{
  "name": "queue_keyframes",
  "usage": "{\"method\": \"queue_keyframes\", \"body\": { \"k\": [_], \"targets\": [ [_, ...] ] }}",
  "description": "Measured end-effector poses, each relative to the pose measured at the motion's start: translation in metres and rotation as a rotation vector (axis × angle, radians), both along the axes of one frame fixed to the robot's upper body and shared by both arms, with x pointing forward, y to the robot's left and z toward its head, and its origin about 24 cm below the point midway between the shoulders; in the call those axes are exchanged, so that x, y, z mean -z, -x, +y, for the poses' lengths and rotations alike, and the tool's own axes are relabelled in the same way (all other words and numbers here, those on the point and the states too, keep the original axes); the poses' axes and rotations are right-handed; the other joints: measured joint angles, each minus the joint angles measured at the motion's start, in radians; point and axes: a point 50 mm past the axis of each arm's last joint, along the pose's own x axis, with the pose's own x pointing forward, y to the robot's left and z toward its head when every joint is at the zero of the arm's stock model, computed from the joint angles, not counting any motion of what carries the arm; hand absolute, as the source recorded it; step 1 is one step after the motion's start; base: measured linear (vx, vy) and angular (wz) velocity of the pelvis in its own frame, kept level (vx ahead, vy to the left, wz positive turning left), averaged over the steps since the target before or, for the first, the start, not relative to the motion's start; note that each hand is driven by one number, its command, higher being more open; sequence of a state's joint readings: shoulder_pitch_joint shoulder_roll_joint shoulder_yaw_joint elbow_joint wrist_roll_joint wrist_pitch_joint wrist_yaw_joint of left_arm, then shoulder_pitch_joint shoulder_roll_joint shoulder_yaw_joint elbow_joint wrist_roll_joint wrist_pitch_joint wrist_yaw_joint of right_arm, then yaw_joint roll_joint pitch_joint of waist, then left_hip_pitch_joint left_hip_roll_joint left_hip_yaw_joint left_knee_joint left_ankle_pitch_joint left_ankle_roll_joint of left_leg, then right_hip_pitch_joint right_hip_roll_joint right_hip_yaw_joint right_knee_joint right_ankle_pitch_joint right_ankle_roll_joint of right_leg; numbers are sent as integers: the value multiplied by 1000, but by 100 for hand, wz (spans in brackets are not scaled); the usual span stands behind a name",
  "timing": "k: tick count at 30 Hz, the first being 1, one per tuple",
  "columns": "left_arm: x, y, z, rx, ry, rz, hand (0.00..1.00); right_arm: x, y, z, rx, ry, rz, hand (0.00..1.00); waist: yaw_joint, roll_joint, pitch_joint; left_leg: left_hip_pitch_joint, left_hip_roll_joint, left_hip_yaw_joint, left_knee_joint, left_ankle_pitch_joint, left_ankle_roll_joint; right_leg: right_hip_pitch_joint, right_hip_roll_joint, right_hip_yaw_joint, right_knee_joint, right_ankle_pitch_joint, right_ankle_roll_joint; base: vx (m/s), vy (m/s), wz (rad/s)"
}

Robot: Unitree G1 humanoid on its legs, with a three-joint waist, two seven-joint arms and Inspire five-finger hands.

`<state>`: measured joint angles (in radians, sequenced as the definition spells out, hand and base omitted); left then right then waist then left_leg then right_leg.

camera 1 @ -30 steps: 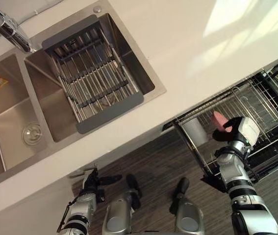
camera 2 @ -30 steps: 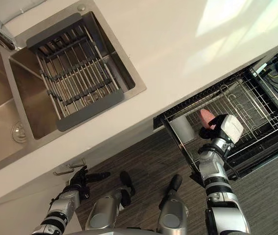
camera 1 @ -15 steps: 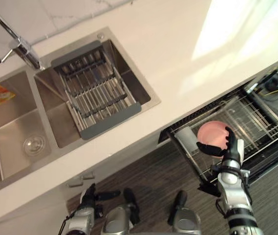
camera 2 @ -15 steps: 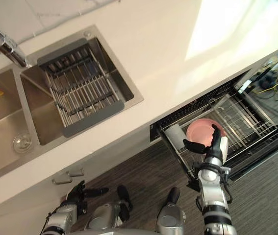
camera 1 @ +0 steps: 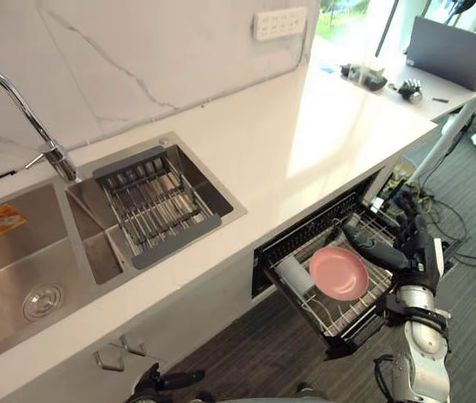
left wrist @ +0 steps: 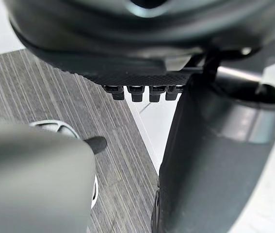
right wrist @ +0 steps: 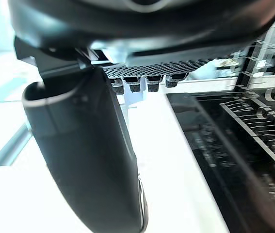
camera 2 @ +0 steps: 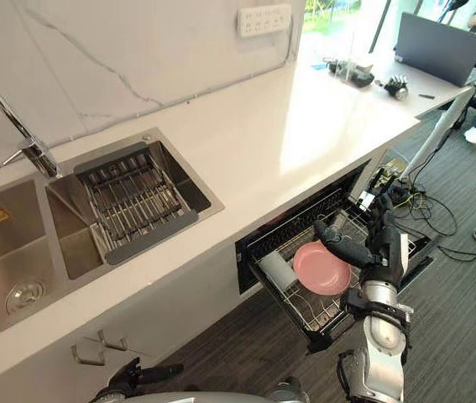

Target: Walk over to the sink, pick up the cup, carry it to the dishwasher, place the cup inside the dishwasher, then close the dishwasher door

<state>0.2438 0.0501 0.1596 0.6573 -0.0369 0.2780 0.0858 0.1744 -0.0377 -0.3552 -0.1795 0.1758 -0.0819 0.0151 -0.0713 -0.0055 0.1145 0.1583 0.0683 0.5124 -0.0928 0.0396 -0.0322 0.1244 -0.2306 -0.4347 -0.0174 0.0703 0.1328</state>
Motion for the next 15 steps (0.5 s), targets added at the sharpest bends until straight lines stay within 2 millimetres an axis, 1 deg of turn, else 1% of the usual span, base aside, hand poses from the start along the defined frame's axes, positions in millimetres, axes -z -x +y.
{"method": "queue_keyframes", "body": {
  "k": [5,9,15],
  "targets": [
    [-1,3,-3,-22,6,-27,100,-5,8,-6,16,-3,-26,100,-2,6,-13,10,0,0,0,4,-1,3,1,2,2,-3,2,-46,-3,-4],
    [-1,8,-4,-32,5,-35,100,-6,12,-12,40,4,-22,100,-3,3,-31,10,-1,-1,0,5,-1,4,1,0,0,-2,2,0,0,0],
    [-1,10,-3,-44,6,-41,100,-15,13,-13,59,20,-55,100,-3,-2,-35,8,-1,-22,0,9,4,20,0,-18,-3,-1,2,23,0,10]
  ]
}}
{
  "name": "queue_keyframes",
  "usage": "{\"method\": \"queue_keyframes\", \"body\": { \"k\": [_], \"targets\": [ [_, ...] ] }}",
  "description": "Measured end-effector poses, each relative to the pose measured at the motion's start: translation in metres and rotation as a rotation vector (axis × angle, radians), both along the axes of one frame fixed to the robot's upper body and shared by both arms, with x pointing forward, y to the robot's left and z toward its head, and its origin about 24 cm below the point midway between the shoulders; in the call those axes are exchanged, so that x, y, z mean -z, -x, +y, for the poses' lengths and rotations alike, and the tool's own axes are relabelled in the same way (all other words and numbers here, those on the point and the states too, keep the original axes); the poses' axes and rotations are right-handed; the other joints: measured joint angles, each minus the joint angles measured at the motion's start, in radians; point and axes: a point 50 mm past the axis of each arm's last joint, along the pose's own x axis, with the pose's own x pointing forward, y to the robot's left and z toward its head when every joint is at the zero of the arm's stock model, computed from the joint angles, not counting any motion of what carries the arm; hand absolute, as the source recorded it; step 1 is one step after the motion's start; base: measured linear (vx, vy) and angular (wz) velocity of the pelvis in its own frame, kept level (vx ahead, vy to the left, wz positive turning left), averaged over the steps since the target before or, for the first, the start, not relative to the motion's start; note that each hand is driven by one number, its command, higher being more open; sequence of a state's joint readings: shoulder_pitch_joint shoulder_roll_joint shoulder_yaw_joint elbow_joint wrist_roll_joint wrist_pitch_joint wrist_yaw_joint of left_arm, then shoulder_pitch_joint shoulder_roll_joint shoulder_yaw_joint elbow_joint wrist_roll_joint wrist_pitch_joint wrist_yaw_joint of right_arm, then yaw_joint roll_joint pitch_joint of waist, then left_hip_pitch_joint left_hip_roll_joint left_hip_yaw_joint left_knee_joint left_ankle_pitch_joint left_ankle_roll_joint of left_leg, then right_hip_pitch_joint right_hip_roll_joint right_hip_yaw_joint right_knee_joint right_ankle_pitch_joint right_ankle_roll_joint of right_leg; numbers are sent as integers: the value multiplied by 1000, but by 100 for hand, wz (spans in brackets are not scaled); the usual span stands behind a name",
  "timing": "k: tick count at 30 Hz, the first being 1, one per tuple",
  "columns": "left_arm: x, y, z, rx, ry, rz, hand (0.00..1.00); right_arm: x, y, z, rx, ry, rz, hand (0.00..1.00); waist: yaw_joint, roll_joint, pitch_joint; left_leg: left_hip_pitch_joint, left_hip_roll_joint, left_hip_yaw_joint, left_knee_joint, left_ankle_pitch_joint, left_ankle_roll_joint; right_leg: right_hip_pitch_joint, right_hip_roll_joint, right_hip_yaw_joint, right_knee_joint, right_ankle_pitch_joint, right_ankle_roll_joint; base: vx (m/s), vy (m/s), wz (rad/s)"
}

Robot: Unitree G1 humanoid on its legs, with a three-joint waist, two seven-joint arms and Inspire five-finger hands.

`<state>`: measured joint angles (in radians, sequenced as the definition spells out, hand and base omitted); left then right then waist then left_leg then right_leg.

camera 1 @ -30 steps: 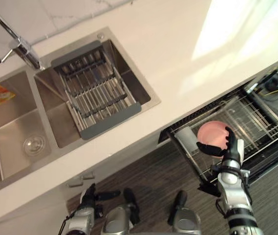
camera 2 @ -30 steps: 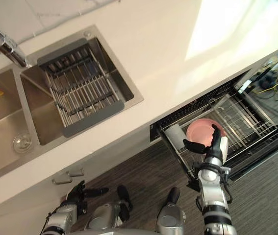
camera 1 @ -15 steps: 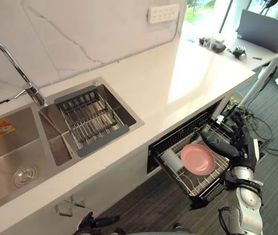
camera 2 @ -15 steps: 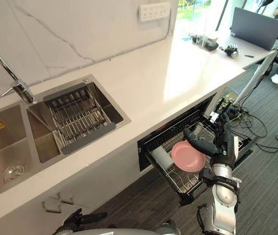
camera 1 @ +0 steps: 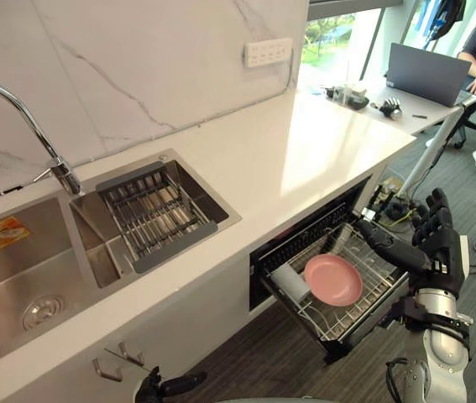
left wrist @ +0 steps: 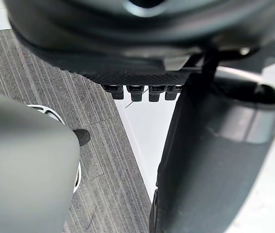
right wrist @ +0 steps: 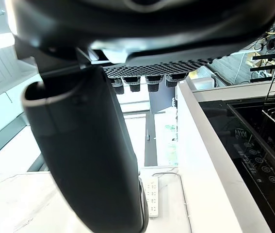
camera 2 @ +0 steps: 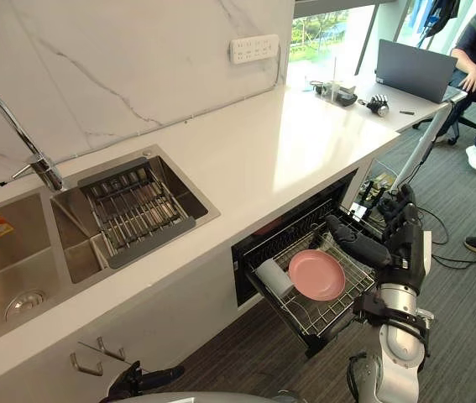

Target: Walk over to the sink, pick up the cup, carry it to the dishwasher, place the cup inside the dishwasher, then close the dishwasher door

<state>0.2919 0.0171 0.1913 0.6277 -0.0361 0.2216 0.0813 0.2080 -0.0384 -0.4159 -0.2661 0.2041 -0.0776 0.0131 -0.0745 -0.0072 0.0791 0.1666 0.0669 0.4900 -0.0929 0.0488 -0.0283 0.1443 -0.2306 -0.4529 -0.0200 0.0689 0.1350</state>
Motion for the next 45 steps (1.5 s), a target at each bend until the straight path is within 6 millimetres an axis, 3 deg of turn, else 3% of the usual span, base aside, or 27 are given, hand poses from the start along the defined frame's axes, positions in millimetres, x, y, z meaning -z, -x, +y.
{"method": "queue_keyframes", "body": {
  "k": [5,8,9,11,13,17,20,22,25,26,29,32,34,41,45],
  "targets": [
    [0,1,2,-9,0,-11,100,3,5,-10,117,-21,35,100,0,-4,0,-2,-3,-17,0,0,-1,9,-3,-18,-1,-1,1,0,5,10],
    [0,6,8,-37,-1,-15,100,5,17,-32,284,-24,54,100,0,-8,0,-6,-5,-23,-1,0,0,9,-5,-24,-1,-3,3,-6,8,7],
    [0,7,10,-45,-7,-15,100,8,26,-47,386,-29,69,0,-1,-9,-1,-10,-7,-28,-1,0,0,7,-7,-29,-1,-5,6,-3,8,12],
    [1,11,14,-47,-19,-8,100,18,40,-75,559,-44,120,0,-3,-10,-3,-25,-8,-31,-1,0,0,-7,-10,-31,2,-7,6,4,11,8],
    [2,16,20,-39,-25,12,100,42,63,-111,786,-105,233,0,-8,-11,-5,-61,-7,-32,-1,6,0,-45,-11,-31,7,-9,3,24,1,5],
    [3,12,28,-22,-37,23,100,82,80,-131,952,-301,370,0,-27,-10,10,-134,4,-30,-1,20,1,-123,-9,-24,29,-7,-6,42,-18,1],
    [-3,-24,32,-4,-35,-68,100,100,61,-129,938,-456,403,0,-27,0,89,-197,9,-24,0,39,7,-196,-6,-13,41,6,-23,-57,-21,-4],
    [-13,-54,39,-5,-53,-166,100,103,36,-123,885,-548,380,0,-22,0,156,-248,16,-21,1,58,13,-253,2,-8,42,23,-36,-89,-34,-2],
    [-25,-77,48,-10,-73,-256,100,96,11,-122,835,-632,296,0,-11,15,232,-283,22,-18,6,74,18,-290,5,-4,44,31,-45,-34,-35,-3],
    [-28,-83,49,-12,-76,-282,100,87,4,-126,796,-640,241,0,2,34,255,-289,21,-13,6,75,20,-303,5,2,51,31,-45,18,-16,-5],
    [-32,-92,50,-4,-78,-307,100,64,-16,-134,667,-575,177,0,10,67,299,-290,15,-11,9,77,22,-307,1,8,59,31,-45,42,-4,-3],
    [-38,-106,50,6,-89,-332,100,47,-40,-131,549,-550,119,0,16,82,325,-310,11,-15,14,77,23,-340,-10,13,88,20,-43,12,0,0],
    [-40,-113,46,18,-80,-345,100,43,-42,-133,518,-536,110,0,16,88,341,-314,7,-18,17,78,24,-349,-19,14,109,11,-43,9,5,5],
    [-41,-134,17,65,-18,-340,100,28,-69,-122,407,-497,87,0,15,114,355,-323,-10,-106,47,77,24,-365,-68,-17,220,-44,-39,-6,-9,18],
    [-36,-137,-10,69,34,-299,100,3,-98,-113,316,-419,98,0,15,152,365,-328,-21,-174,42,95,25,-354,-102,-78,292,-84,-40,-43,-24,46]
  ]
}}
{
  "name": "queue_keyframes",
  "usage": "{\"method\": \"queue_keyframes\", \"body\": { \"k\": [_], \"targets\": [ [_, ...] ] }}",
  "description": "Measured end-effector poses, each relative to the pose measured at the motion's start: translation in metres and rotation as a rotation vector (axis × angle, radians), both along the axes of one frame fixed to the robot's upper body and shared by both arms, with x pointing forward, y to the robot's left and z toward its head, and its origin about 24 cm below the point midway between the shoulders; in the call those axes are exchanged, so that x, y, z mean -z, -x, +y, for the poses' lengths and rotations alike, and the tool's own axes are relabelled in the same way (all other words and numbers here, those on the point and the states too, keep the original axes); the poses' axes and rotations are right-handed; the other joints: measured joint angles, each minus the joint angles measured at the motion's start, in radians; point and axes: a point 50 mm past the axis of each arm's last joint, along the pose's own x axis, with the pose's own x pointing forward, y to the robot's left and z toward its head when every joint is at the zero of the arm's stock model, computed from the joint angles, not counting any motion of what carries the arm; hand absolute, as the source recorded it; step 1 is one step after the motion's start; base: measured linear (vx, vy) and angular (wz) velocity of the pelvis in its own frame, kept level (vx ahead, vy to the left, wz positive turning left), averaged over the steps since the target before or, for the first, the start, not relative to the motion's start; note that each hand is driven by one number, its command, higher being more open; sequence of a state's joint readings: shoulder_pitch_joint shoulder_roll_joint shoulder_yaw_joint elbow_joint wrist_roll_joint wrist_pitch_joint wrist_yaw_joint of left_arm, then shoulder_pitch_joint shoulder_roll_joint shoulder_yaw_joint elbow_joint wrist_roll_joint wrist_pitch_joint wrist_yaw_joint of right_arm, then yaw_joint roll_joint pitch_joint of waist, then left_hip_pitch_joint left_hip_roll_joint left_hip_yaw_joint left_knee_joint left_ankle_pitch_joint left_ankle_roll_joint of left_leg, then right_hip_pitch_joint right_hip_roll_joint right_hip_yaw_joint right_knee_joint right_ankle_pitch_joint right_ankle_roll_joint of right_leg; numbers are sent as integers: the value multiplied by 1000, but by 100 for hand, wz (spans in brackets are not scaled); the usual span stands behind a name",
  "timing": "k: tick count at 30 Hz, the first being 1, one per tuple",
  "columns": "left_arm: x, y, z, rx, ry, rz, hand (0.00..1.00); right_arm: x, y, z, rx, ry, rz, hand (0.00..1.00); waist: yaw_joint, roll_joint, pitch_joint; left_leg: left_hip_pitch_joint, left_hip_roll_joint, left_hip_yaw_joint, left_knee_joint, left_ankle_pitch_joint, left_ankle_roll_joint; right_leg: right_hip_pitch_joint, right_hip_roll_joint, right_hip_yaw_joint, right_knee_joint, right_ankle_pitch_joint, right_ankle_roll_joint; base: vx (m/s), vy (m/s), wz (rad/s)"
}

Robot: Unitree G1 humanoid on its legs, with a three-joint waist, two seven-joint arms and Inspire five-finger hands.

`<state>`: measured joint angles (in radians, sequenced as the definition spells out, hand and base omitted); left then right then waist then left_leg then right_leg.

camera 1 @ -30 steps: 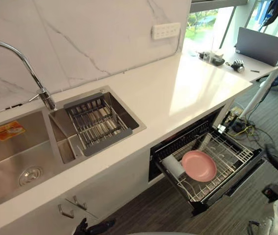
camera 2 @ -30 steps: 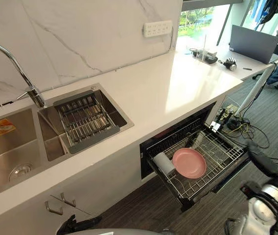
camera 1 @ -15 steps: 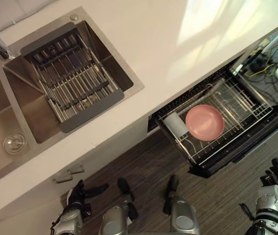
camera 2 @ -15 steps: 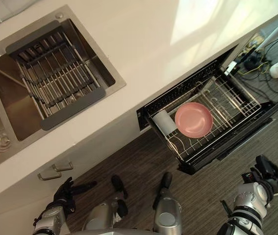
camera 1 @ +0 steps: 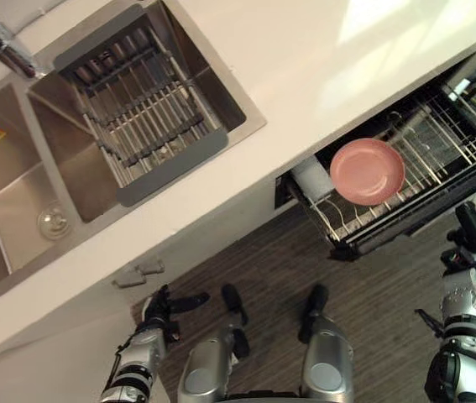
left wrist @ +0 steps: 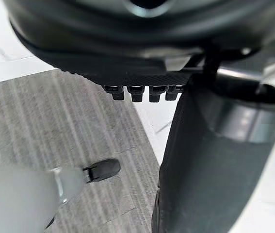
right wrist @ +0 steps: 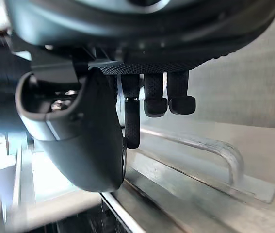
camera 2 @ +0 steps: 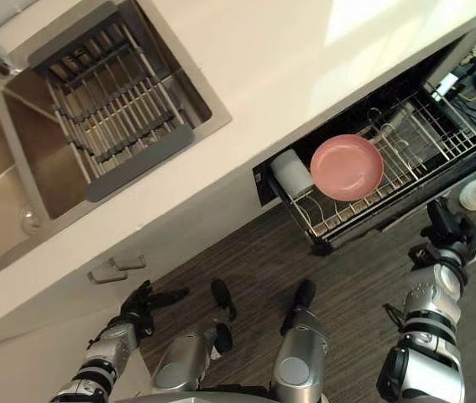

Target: Walk over to the sink, pick up the cup, carry it to the dishwasher, place the cup inside the dishwasher, then close the dishwasher door

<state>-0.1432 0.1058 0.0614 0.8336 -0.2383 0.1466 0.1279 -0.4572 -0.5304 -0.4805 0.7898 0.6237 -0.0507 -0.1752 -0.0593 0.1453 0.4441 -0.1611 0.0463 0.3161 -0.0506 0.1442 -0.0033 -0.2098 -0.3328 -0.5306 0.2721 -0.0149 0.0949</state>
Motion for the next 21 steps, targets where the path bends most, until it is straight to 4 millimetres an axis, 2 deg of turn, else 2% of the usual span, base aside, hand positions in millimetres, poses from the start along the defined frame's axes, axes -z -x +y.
{"method": "queue_keyframes", "body": {
  "k": [4,6,8,9,11,18,20,21],
  "targets": [
    [5,4,-13,-10,33,42,100,-16,-31,20,-123,49,45,0,19,31,-5,2,-8,-72,-28,41,-9,12,-33,-72,85,-55,-6,-30,-47,54],
    [6,5,-16,-11,39,48,100,-20,-40,28,-167,45,46,0,27,39,-9,2,-14,-101,-35,54,-8,22,-51,-100,122,-81,-6,-11,-66,54],
    [7,7,-20,-11,49,52,100,-24,-46,34,-199,32,31,0,50,49,-15,2,-21,-117,-36,59,-9,25,-68,-115,153,-101,-5,0,-61,38],
    [9,9,-22,-11,56,60,100,-27,-51,39,-226,21,16,100,62,59,-22,2,-26,-125,-36,61,-8,27,-79,-122,169,-110,-4,16,-52,30],
    [12,15,-24,-15,63,75,100,-24,-52,42,-233,-17,5,100,64,75,-33,10,-33,-132,-37,68,-6,51,-89,-144,175,-117,2,35,-42,29],
    [18,26,-23,-17,71,97,100,-9,-47,43,-254,-7,64,100,56,88,-46,45,-31,-110,-42,54,-12,94,-88,-149,155,-116,11,-6,-13,1],
    [23,34,-22,-15,79,121,100,9,-36,46,-274,-5,95,100,57,84,-69,65,-26,-109,-42,46,-21,125,-78,-156,133,-113,15,35,-41,-2],
    [27,43,-22,-20,86,144,100,24,-28,52,-308,6,127,100,57,79,-103,67,-23,-102,-42,41,-27,131,-69,-156,116,-110,20,113,-59,-5]
  ]
}}
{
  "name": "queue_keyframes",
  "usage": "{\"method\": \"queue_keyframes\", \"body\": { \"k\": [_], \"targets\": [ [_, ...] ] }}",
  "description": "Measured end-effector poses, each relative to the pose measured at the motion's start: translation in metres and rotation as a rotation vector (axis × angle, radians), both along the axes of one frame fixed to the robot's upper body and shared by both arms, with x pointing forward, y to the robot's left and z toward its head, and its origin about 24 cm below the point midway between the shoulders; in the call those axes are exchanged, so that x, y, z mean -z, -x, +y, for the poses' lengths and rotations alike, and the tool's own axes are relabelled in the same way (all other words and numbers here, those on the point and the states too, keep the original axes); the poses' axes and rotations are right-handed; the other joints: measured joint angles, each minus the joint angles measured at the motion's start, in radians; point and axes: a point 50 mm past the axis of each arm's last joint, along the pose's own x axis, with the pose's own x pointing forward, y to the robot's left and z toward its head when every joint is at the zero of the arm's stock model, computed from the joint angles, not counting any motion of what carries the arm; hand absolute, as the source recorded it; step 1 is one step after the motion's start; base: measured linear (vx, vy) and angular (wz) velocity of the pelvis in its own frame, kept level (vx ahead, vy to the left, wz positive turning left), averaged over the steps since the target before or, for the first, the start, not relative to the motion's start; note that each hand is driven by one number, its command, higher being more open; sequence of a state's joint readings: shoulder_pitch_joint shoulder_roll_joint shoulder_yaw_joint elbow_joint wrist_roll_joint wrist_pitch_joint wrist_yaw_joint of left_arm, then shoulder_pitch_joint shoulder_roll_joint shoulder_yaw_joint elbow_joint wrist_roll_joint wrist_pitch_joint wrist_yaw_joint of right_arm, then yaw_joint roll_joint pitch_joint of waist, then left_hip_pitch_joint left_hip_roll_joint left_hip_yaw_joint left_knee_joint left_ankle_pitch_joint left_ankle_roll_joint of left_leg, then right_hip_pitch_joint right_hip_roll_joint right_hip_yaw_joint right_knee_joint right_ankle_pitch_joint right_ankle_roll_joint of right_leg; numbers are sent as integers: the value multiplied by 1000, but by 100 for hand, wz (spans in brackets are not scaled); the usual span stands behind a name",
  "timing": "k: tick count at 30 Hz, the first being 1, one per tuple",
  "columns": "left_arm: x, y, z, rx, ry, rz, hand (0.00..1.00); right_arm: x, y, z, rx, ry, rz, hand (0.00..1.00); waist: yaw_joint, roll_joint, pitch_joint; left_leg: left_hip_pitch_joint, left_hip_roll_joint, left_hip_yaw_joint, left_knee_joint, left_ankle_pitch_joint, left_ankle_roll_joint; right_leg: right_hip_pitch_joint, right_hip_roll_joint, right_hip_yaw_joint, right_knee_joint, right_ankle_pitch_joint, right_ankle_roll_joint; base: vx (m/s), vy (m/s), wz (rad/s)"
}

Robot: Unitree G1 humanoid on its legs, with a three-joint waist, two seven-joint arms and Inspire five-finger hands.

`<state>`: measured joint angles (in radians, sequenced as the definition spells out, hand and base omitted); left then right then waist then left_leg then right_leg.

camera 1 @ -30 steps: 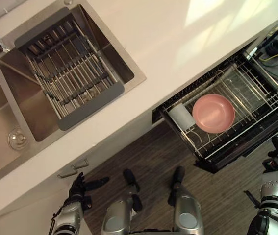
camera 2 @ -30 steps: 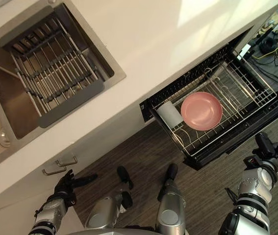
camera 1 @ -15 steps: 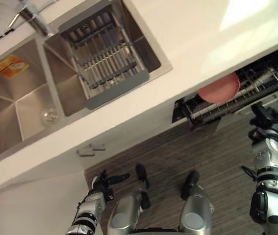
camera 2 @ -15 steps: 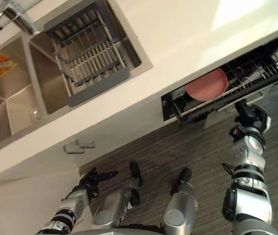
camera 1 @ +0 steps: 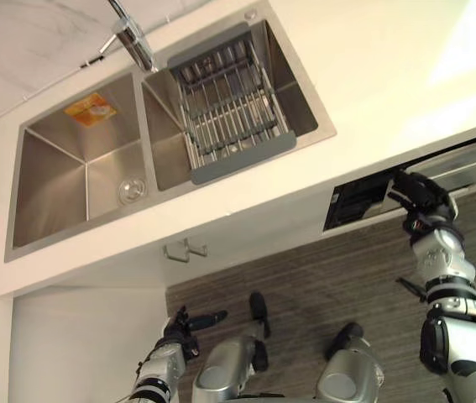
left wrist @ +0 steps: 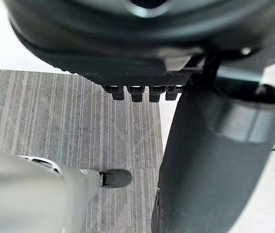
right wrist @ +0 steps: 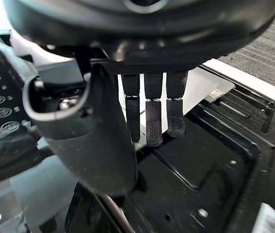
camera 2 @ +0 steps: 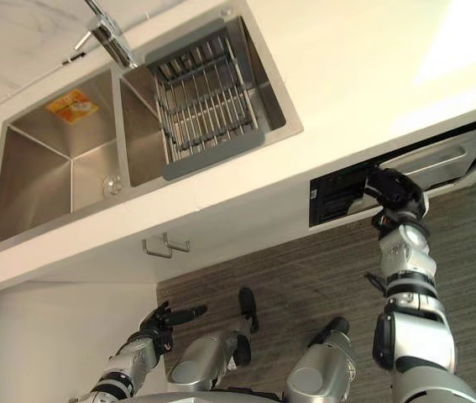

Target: Walk over to the sink, pick up the cup, carry it to the dishwasher, place the cup inside the dishwasher, then close the dishwasher door

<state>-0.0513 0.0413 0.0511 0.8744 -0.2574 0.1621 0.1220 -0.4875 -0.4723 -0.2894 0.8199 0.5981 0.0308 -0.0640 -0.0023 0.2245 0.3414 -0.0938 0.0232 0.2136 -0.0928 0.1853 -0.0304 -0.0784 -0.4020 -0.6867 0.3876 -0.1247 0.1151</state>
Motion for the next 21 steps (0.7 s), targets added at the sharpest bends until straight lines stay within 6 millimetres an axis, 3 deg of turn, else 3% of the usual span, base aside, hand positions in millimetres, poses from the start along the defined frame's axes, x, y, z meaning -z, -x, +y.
{"method": "queue_keyframes", "body": {
  "k": [2,4,5,7,8,11,14,17,19,20,21],
  "targets": [
    [4,11,1,-19,16,24,100,28,20,10,-38,-6,45,100,-1,-11,-32,19,7,42,0,-4,-6,30,12,-3,-28,4,7,122,-53,-5],
    [9,25,7,-52,31,53,100,78,57,29,-52,-74,151,100,2,-41,-70,49,19,71,0,-11,-15,73,37,-6,-75,11,15,122,-71,-10],
    [10,29,9,-69,37,60,100,91,68,35,-58,-85,186,100,2,-50,-76,57,23,77,0,-14,-19,84,44,-6,-88,13,16,155,-100,-19],
    [14,42,17,-129,54,82,100,140,119,55,-42,-158,344,100,1,-86,-93,92,38,93,0,-25,-34,127,78,3,-143,28,17,121,-88,-27],
    [15,45,19,-147,62,87,100,151,133,59,-29,-177,393,100,0,-94,-98,101,41,97,0,-28,-38,137,85,6,-154,30,17,94,-82,-25],
    [21,59,25,-229,96,114,100,195,216,70,63,-250,666,100,-13,-138,-121,146,44,99,-1,-44,-45,188,103,11,-189,35,19,60,-59,-15],
    [23,64,26,-241,113,97,100,202,259,67,125,-231,788,100,-18,-156,-129,178,32,86,-2,-81,-11,207,85,16,-154,25,14,-13,29,-7],
    [23,64,26,-234,118,72,100,203,274,64,152,-204,844,100,-21,-171,-128,203,11,63,-2,-106,25,203,35,22,-45,17,2,-46,89,20],
    [23,72,30,-248,109,66,100,205,279,68,144,-194,878,100,-27,-184,-135,228,7,38,-1,-109,30,171,7,93,85,48,-78,-40,126,40],
    [24,78,34,-250,89,68,100,207,279,74,135,-203,880,100,-29,-186,-148,231,19,31,-1,-112,37,136,27,192,131,72,-114,-29,73,24],
    [24,82,36,-259,80,71,100,208,276,79,120,-207,875,100,-31,-189,-154,228,29,27,-1,-112,39,117,59,257,139,72,-110,-42,3,24]
  ]
}}
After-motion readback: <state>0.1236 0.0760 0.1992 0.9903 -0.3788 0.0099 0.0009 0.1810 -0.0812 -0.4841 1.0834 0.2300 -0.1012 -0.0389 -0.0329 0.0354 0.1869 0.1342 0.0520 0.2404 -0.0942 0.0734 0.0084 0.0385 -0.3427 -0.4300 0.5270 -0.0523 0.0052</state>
